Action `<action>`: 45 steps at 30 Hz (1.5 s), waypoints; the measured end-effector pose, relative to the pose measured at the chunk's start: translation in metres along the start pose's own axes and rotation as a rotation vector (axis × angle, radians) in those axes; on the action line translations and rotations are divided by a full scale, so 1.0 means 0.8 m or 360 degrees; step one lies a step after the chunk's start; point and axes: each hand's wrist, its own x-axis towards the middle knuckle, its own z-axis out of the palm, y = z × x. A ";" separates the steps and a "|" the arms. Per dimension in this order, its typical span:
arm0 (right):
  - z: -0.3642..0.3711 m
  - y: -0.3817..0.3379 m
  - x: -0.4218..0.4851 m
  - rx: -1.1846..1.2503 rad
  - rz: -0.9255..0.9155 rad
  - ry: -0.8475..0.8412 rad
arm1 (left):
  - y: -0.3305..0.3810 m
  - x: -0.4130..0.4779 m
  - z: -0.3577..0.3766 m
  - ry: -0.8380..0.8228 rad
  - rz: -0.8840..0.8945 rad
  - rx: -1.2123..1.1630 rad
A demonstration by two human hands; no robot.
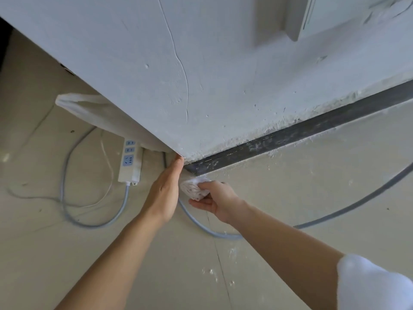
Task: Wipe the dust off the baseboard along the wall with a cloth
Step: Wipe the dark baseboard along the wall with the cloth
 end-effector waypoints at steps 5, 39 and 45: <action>0.017 -0.007 0.019 0.0284 -0.0143 0.0078 | 0.000 -0.001 0.005 0.0021 0.0002 -0.0004; -0.044 -0.042 -0.070 0.0423 -0.0166 0.0165 | -0.030 0.006 0.026 0.0059 0.0085 -0.0011; 0.025 -0.024 -0.031 0.0306 -0.0139 -0.0050 | -0.032 0.007 0.029 0.0124 0.0110 0.0038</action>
